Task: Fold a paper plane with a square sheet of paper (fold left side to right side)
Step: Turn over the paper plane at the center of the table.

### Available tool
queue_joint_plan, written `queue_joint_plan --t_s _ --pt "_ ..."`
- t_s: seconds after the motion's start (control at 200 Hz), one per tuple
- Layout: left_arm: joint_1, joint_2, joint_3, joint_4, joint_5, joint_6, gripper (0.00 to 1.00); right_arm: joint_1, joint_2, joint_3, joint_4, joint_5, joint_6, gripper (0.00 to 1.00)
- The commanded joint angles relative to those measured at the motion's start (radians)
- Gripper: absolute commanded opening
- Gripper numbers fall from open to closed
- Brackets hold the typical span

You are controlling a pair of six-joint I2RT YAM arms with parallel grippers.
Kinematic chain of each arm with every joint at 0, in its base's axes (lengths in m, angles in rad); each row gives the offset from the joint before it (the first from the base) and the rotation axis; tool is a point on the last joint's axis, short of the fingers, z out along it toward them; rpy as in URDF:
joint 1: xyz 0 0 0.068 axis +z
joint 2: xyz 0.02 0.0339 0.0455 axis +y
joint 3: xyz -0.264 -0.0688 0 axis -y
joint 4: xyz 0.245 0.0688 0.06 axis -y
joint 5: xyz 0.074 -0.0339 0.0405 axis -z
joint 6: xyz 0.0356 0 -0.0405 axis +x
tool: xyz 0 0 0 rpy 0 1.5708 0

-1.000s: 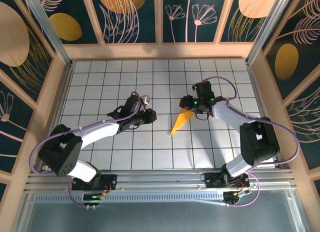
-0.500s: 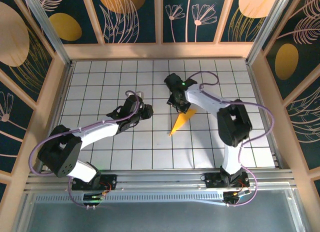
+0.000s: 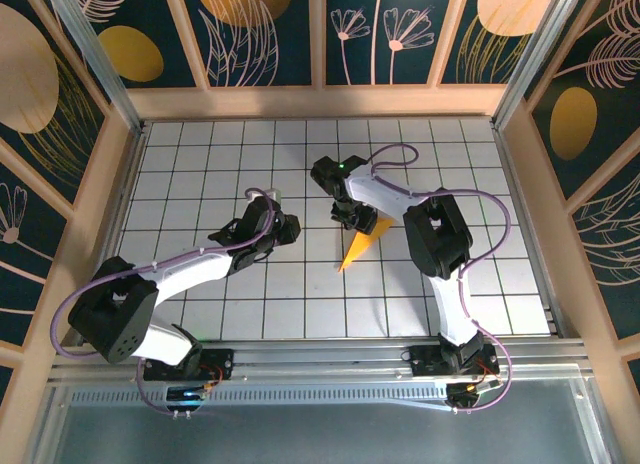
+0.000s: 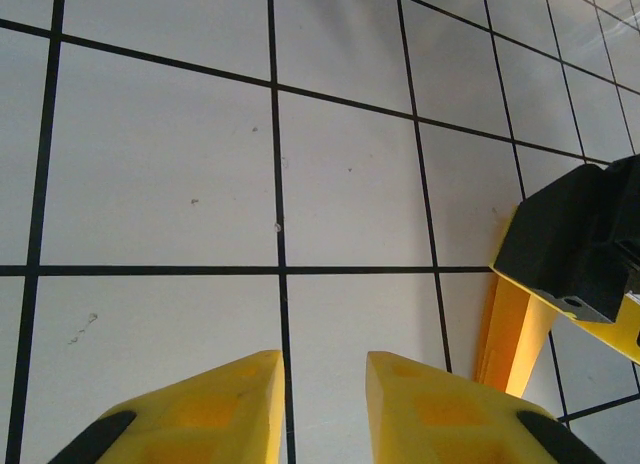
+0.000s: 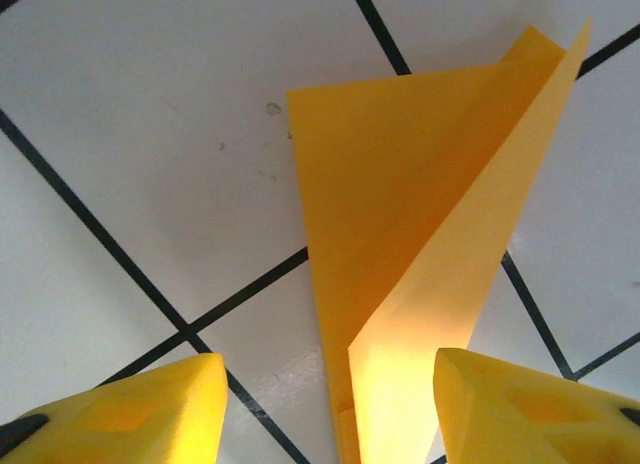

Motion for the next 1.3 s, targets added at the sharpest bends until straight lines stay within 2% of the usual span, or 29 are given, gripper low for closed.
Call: queue_joint_plan --t_s 0.0,0.526,0.676,0.726,1.076,1.291 --pt "0.006 -0.002 -0.007 0.024 -0.003 0.007 0.27 0.008 0.015 -0.007 -0.055 0.040 0.036 0.56" --pt "0.006 0.007 -0.016 0.025 0.008 0.009 0.28 0.013 -0.007 -0.103 -0.013 0.010 0.047 0.46" --pt "0.005 0.014 -0.014 0.027 0.014 0.006 0.28 0.012 -0.015 -0.109 -0.012 0.007 0.048 0.33" --pt "0.005 0.015 -0.012 0.027 0.016 0.006 0.28 0.013 -0.018 -0.107 -0.016 0.008 0.051 0.32" --pt "0.010 -0.009 -0.003 0.016 0.007 -0.008 0.30 0.024 -0.124 -0.116 -0.074 0.064 0.085 0.00" --pt "0.055 -0.048 -0.012 0.034 0.077 -0.037 0.30 0.032 -0.231 -0.154 -0.064 0.099 0.086 0.00"
